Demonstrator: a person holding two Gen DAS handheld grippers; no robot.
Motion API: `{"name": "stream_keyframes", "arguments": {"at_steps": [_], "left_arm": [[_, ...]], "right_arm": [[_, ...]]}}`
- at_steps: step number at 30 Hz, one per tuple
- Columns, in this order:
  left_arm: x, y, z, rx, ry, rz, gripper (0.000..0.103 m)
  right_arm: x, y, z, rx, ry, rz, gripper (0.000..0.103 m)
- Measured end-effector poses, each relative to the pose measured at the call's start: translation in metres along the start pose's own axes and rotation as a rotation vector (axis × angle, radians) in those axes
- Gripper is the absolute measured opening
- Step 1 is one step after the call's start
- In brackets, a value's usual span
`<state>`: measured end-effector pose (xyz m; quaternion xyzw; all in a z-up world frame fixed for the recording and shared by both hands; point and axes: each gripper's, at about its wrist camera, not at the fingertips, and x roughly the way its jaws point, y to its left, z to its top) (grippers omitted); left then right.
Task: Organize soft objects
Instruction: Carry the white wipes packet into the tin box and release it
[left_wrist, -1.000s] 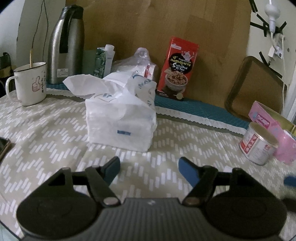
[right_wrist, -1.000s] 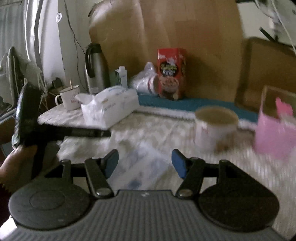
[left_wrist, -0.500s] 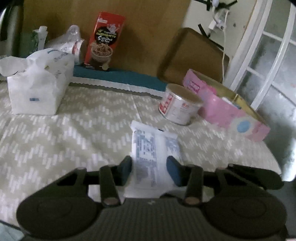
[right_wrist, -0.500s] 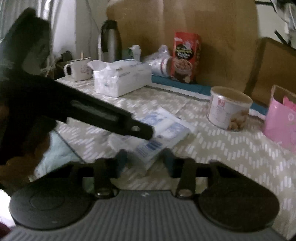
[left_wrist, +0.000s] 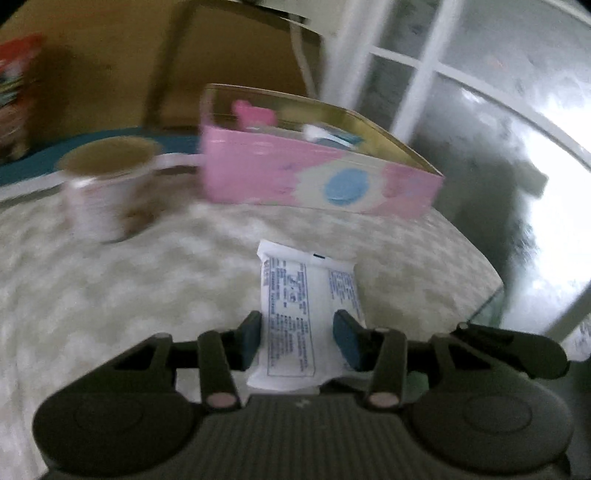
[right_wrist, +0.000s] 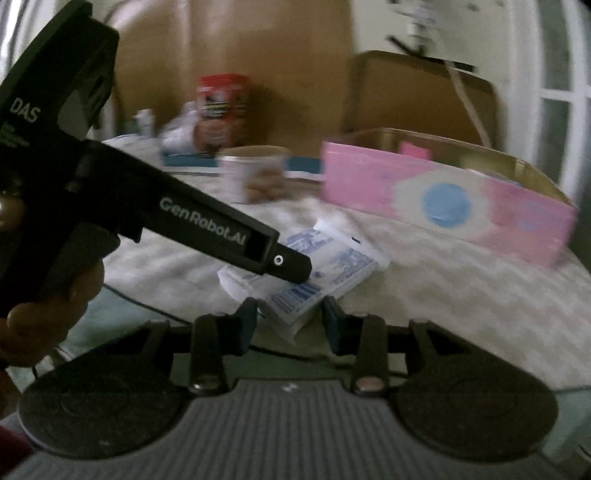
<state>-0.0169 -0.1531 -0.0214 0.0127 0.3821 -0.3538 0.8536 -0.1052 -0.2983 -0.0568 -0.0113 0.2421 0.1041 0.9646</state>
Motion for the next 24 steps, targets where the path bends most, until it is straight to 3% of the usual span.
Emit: {"name": "stream_keyframes", "arguments": {"at_steps": [1,4,6,9,13,18,24], "left_arm": [[0.006,-0.008,0.003,0.018,0.008,-0.011,0.047],[0.016,-0.023,0.010,0.056,0.026,-0.005,0.074],[0.014,-0.024,0.010,0.070,0.009,0.019,0.071],[0.020,-0.024,0.010,0.058,0.049,-0.017,0.053],[0.015,-0.038,0.021,0.111,0.013,0.037,0.052],[-0.003,-0.048,0.069,0.129,-0.116,-0.032,0.051],[0.033,-0.069,0.124,0.189,-0.184,-0.005,0.052]], "right_arm": [[-0.003,-0.007,-0.002,0.006,-0.006,-0.013,0.042],[-0.008,-0.019,-0.007,0.011,-0.032,-0.056,0.049],[-0.010,-0.024,-0.011,0.017,-0.048,-0.045,0.051],[0.001,-0.024,-0.016,0.031,-0.058,0.000,0.048],[-0.002,-0.019,-0.010,0.017,-0.120,-0.022,0.040],[-0.015,-0.044,0.023,0.041,-0.280,-0.068,0.040],[0.006,-0.087,0.059,0.075,-0.337,-0.139,0.039]]}}
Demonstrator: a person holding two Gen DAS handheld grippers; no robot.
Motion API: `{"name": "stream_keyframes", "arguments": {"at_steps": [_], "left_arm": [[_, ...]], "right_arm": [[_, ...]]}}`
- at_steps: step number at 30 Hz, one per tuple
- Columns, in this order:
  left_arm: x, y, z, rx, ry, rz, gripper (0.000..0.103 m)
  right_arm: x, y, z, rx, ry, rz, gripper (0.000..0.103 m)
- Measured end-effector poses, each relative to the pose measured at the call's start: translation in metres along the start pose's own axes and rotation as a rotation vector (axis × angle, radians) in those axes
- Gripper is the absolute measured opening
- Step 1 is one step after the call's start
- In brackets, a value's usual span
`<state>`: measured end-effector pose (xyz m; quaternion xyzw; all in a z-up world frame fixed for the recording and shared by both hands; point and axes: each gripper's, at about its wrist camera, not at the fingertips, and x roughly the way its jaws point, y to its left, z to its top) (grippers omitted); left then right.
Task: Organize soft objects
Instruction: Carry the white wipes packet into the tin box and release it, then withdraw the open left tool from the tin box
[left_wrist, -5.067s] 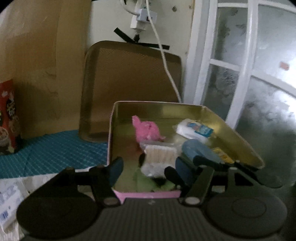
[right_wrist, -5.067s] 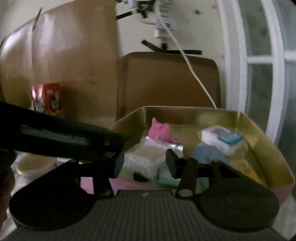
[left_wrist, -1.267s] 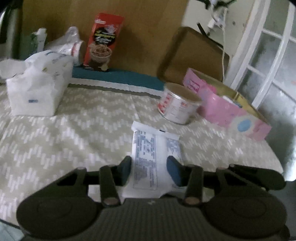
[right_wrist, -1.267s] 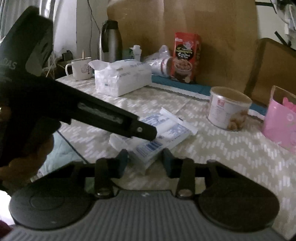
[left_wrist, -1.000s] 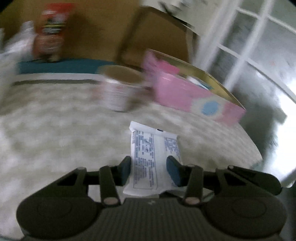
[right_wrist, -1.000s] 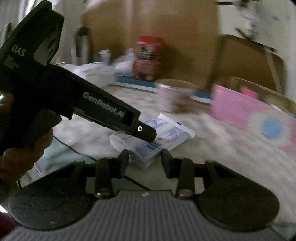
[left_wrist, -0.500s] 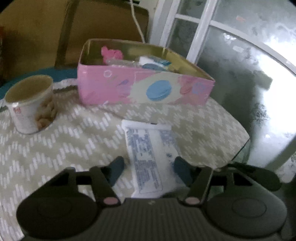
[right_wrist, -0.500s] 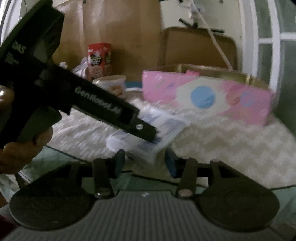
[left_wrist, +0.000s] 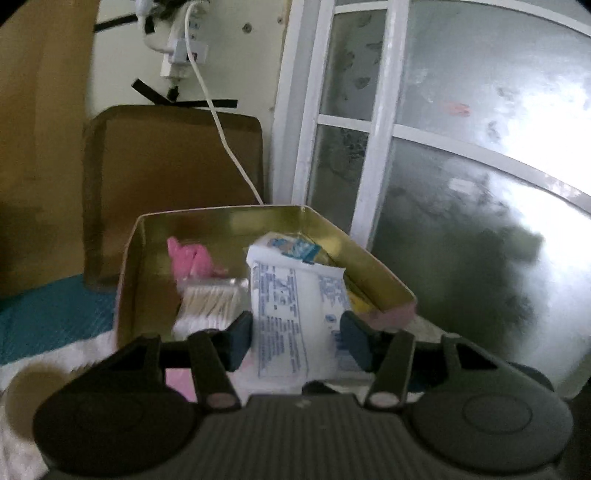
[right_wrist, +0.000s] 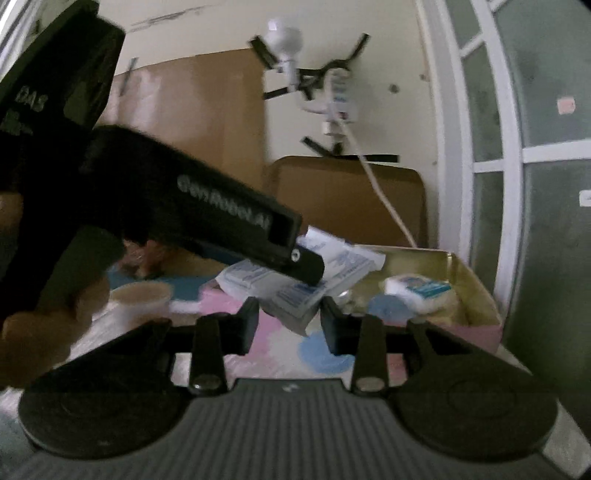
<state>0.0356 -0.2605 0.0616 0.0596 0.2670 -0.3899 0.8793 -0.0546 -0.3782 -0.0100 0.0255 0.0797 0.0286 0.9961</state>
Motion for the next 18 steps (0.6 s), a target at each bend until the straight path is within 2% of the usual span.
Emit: {"name": "stream_keyframes", "arguments": {"at_steps": [4,5,7,9,10,13,18], "left_arm": [[0.043,0.006,0.021,-0.018,0.007,0.008,0.052],[0.053,0.007,0.024,-0.015,0.001,0.020,0.058],[0.075,0.007,0.029,0.013,-0.023,0.091,0.067],[0.091,0.008,0.031,0.031,-0.022,0.206,0.065],[0.097,0.011,0.032,0.019,-0.004,0.237,0.065],[0.083,0.021,0.025,-0.039,-0.004,0.205,0.067],[0.054,0.014,0.009,-0.023,0.008,0.252,0.072]], "right_arm": [[0.041,-0.028,0.007,0.040,0.019,-0.048,0.037],[0.056,-0.033,0.008,0.041,0.024,-0.087,0.037],[0.086,-0.039,0.008,0.047,0.056,-0.158,0.039],[0.108,-0.044,0.007,0.044,0.100,-0.220,0.039],[0.107,-0.045,0.007,0.050,0.097,-0.231,0.039],[0.085,-0.047,0.009,0.091,0.058,-0.190,0.039],[0.037,-0.036,0.005,0.149,0.016,-0.167,0.039]]}}
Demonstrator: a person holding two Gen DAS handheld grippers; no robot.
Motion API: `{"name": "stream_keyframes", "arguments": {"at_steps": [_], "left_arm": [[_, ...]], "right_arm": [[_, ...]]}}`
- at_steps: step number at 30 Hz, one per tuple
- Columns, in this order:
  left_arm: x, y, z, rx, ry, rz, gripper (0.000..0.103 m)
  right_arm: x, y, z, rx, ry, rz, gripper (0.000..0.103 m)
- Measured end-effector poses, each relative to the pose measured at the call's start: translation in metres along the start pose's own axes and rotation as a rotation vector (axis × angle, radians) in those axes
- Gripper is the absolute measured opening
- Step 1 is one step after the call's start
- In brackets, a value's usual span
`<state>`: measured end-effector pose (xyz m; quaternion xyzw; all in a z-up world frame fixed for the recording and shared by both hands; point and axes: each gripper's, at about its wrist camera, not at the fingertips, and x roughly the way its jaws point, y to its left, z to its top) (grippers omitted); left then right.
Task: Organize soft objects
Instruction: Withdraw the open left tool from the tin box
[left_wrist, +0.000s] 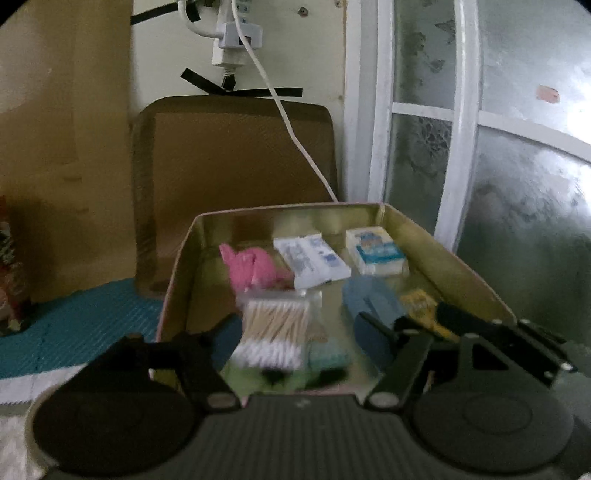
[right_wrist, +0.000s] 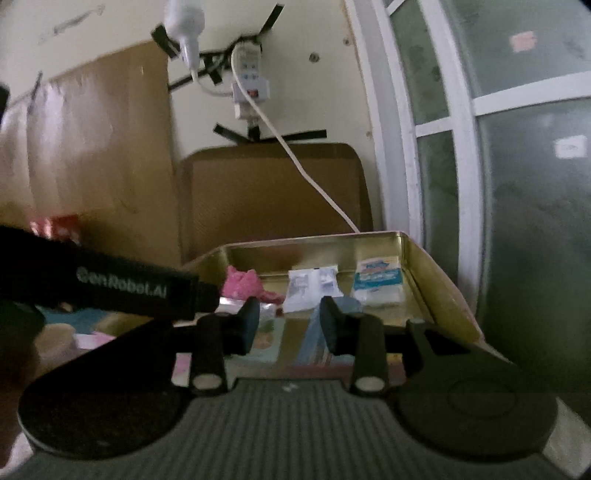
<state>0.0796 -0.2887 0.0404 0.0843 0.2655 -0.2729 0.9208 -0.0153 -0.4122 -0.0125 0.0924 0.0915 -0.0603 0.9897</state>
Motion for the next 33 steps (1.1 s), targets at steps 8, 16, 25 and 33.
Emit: {"name": "stream_keyframes", "arguments": {"at_steps": [8,16,25,33], "left_arm": [[-0.070,0.005,-0.027,0.014,-0.020,0.057,0.099],[-0.129,0.022,-0.053,0.014,-0.016,0.110,0.103],[-0.185,0.039,-0.101,-0.013,-0.054,0.127,0.103],[-0.216,0.058,-0.133,-0.070,-0.058,0.119,0.103]], "right_arm": [[-0.041,0.008,-0.008,0.074,0.024,0.019,0.039],[-0.071,0.011,-0.003,0.269,0.077,0.048,0.072],[-0.085,0.051,-0.008,0.266,0.116,0.060,0.090],[-0.086,0.089,-0.014,0.220,0.094,0.003,0.093]]}}
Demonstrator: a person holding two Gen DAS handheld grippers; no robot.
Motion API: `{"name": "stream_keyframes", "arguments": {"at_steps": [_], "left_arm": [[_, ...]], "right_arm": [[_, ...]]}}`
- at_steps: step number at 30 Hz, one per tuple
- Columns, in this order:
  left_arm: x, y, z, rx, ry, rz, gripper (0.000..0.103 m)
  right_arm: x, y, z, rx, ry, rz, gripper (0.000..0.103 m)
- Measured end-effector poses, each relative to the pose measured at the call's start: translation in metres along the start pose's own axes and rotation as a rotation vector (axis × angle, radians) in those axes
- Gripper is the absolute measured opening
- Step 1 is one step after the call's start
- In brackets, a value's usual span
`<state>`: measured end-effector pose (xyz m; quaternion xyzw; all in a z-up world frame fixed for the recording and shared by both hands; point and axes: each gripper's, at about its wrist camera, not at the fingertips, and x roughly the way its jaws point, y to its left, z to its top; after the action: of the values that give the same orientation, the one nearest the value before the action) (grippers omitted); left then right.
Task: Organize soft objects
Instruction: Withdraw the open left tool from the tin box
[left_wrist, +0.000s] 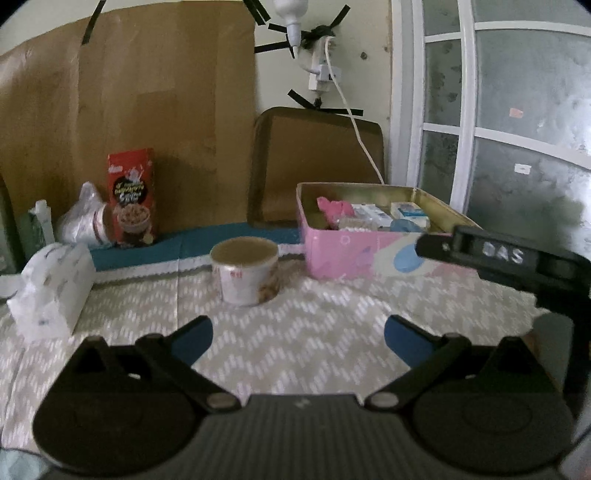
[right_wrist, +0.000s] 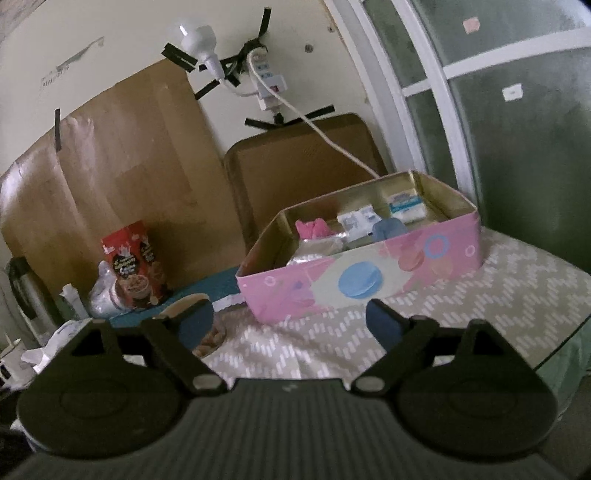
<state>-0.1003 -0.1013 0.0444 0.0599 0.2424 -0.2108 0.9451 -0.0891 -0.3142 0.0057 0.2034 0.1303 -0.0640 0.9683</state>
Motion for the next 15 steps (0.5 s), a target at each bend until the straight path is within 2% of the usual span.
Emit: {"name": "stream_keyframes", "arguments": {"at_steps": [5,9,13,15], "left_arm": [[-0.011,0.005,-0.012,0.014,0.011,0.029,0.103],[-0.013,0.008,-0.018,0.009,0.017,0.018,0.103],[-0.014,0.005,-0.015,0.046,0.012,0.092,0.103],[-0.016,0.005,-0.014,0.052,0.008,0.100,0.103]], "right_arm": [[-0.002,0.015,-0.014,-0.033,-0.037,-0.071,0.100],[-0.002,0.025,-0.020,-0.082,-0.081,-0.139,0.103],[-0.008,0.027,-0.018,-0.052,-0.187,-0.197,0.103],[-0.007,0.023,-0.016,-0.022,-0.179,-0.201,0.103]]}}
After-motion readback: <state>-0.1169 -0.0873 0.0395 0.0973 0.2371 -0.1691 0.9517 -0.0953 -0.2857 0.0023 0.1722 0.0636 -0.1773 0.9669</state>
